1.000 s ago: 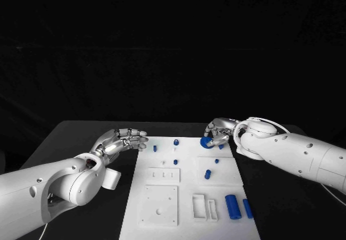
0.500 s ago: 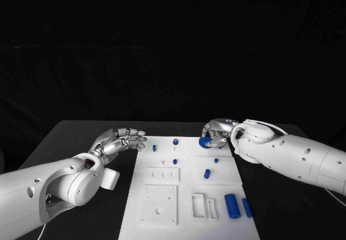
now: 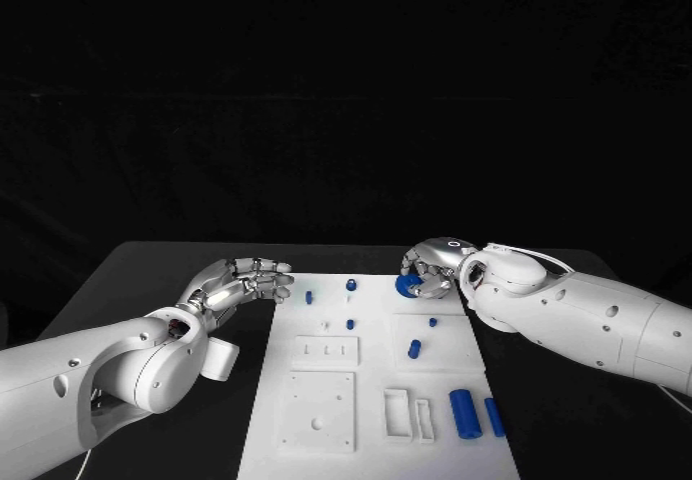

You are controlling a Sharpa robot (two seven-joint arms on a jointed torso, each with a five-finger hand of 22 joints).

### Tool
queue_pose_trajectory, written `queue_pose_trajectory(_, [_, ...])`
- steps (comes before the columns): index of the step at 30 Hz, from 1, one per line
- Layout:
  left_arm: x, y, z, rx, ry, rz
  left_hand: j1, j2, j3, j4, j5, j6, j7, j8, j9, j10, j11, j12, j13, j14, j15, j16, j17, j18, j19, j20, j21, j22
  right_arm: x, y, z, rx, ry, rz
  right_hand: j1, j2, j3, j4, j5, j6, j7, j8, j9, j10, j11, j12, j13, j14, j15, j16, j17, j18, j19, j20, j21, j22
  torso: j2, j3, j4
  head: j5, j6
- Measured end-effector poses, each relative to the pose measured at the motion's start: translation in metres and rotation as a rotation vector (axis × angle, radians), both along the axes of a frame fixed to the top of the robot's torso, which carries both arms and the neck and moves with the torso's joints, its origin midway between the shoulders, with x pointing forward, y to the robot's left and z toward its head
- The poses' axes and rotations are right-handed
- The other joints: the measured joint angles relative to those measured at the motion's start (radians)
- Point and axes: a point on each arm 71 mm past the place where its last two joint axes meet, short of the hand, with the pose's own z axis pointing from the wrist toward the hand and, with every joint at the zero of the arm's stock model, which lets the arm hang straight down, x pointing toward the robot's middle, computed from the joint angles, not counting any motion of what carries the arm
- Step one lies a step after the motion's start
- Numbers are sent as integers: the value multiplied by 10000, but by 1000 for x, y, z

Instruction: Assemble the parts on the task board

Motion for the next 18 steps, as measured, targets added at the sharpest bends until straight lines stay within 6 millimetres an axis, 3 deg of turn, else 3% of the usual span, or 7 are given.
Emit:
queue_pose_trajectory(6, [0,0,0,3,2,4,0,0,0,0,0,0,0,0,0,0,0,0,0,0,0,39,-5,0,0,0,0,-1,-7,12,3,-73,-382,342,0,-1,114,114,-3,17,-17,-1,-2,35,-35,-1,0,1,1,-38,36,8,37,-35,11,0,2,0,2,14,11])
queue_pose_trajectory(18, [0,1,0,4,3,9,0,0,0,0,0,0,0,0,0,0,0,-38,1,0,0,39,-4,0,0,0,0,-2,-36,52,17,-143,-1560,1435,167,-352,488,489,-149,96,-97,-3,-7,106,-107,-39,-12,60,-23,-96,123,13,90,-53,39,0,-3,-14,-5,61,46])
